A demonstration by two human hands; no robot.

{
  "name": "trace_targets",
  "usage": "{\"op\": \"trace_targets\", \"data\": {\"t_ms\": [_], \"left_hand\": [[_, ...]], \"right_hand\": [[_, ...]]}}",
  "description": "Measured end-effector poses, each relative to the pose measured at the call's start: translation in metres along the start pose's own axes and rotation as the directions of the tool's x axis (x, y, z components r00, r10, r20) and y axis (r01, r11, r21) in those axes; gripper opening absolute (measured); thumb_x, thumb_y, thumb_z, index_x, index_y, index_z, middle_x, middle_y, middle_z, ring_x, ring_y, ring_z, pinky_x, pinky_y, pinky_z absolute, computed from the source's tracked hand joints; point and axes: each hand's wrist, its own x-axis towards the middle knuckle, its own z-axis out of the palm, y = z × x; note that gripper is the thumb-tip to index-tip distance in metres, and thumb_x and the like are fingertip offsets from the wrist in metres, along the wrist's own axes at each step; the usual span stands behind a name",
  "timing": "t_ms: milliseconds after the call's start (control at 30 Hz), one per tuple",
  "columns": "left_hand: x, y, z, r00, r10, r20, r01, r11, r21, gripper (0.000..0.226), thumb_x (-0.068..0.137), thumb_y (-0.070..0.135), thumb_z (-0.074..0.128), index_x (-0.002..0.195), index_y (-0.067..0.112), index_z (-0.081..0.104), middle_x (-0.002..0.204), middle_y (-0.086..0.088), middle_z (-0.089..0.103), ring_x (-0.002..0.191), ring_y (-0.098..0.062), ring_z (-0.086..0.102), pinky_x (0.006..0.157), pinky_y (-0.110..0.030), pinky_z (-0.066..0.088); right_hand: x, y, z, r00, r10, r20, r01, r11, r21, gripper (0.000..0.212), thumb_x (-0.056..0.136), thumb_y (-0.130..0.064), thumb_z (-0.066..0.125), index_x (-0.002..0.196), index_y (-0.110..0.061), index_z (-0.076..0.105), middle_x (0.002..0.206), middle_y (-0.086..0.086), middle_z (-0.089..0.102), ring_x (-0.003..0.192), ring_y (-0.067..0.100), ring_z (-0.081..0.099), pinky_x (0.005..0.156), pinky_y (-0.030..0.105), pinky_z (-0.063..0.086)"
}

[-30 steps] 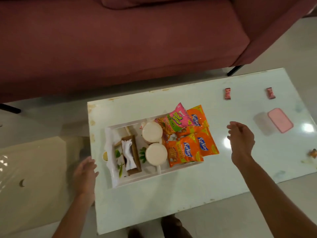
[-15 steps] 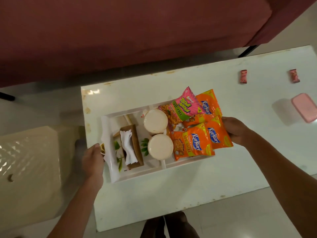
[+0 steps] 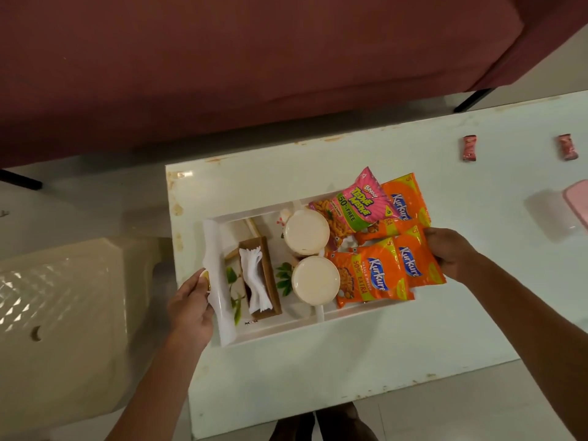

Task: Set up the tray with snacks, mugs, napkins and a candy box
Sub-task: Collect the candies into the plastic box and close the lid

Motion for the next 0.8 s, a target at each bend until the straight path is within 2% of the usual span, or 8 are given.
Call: {"op": "trace_targets", "data": {"t_ms": [67,167,267,367,567,633,700,800], "left_hand": [[-0.001,0.001,0.000,1.000,-0.008,0.006,0.008,1.000,-0.002,0.031,0.098,0.011,0.060,0.128,0.010,0.065,0.129,-0.009,0.066,0.114,-0.024,0.064,0.099,-0.040,0.052],[-0.006,0.001,0.001,1.000,-0.015,0.023,0.015,1.000,0.000,0.029,0.097,0.011,0.062,0.126,0.011,0.066,0.125,-0.009,0.066,0.105,-0.023,0.065,0.087,-0.039,0.054],[-0.016,0.000,0.005,0.999,-0.002,0.037,0.002,1.000,-0.001,0.029,0.095,0.009,0.064,0.124,0.011,0.067,0.121,-0.010,0.068,0.096,-0.022,0.067,0.084,-0.040,0.055],[-0.031,0.001,0.017,0.998,0.010,0.057,-0.010,1.000,-0.003,0.029,0.095,0.010,0.064,0.124,0.011,0.068,0.119,-0.008,0.069,0.102,-0.024,0.067,0.083,-0.040,0.054],[-0.076,-0.005,0.054,0.993,0.041,0.108,-0.040,0.999,-0.012,0.020,0.095,0.011,0.065,0.113,0.016,0.071,0.105,-0.004,0.072,0.092,-0.020,0.068,0.078,-0.038,0.056],[-0.092,-0.012,0.071,0.993,0.052,0.109,-0.049,0.998,-0.025,0.016,0.095,0.009,0.065,0.107,0.017,0.071,0.099,-0.002,0.073,0.086,-0.018,0.068,0.075,-0.036,0.056],[-0.107,-0.019,0.088,0.992,0.060,0.108,-0.057,0.998,-0.032,0.017,0.095,0.007,0.064,0.109,0.016,0.071,0.097,-0.002,0.072,0.080,-0.016,0.067,0.077,-0.036,0.056],[-0.127,-0.034,0.117,0.992,0.063,0.110,-0.059,0.997,-0.044,0.019,0.096,0.007,0.063,0.112,0.014,0.070,0.099,-0.005,0.071,0.077,-0.016,0.065,0.078,-0.037,0.054]], "right_hand": [[-0.004,0.000,0.000,1.000,0.017,-0.017,-0.017,1.000,-0.006,0.024,0.097,-0.034,0.053,0.104,-0.017,0.068,0.105,0.015,0.072,0.090,0.035,0.071,0.076,0.053,0.057],[-0.010,0.001,-0.006,0.999,0.027,-0.038,-0.027,1.000,-0.006,0.028,0.096,-0.035,0.056,0.109,-0.014,0.067,0.108,0.016,0.072,0.095,0.038,0.070,0.085,0.059,0.054],[-0.020,0.000,-0.018,0.999,0.025,-0.038,-0.025,0.999,0.023,0.034,0.096,-0.035,0.055,0.119,-0.012,0.065,0.112,0.018,0.071,0.101,0.040,0.068,0.090,0.061,0.051],[-0.030,-0.004,-0.037,1.000,0.012,-0.028,-0.010,0.998,0.066,0.034,0.099,-0.034,0.051,0.121,-0.012,0.063,0.115,0.019,0.069,0.104,0.041,0.066,0.092,0.062,0.049],[-0.040,-0.020,-0.098,0.999,-0.005,-0.036,0.008,0.997,0.078,0.034,0.098,-0.034,0.052,0.122,-0.012,0.063,0.115,0.018,0.069,0.103,0.041,0.067,0.091,0.062,0.050],[-0.040,-0.026,-0.121,1.000,-0.007,-0.027,0.009,0.997,0.074,0.031,0.097,-0.035,0.053,0.117,-0.014,0.066,0.111,0.017,0.072,0.096,0.038,0.070,0.084,0.060,0.054],[-0.037,-0.029,-0.144,0.999,-0.014,-0.040,0.017,0.997,0.077,0.031,0.097,-0.036,0.054,0.115,-0.015,0.067,0.107,0.016,0.073,0.089,0.036,0.072,0.078,0.056,0.057],[-0.030,-0.033,-0.180,0.999,-0.023,-0.041,0.025,0.998,0.056,0.033,0.096,-0.037,0.055,0.118,-0.015,0.065,0.112,0.016,0.071,0.098,0.039,0.069,0.087,0.061,0.053]]}}
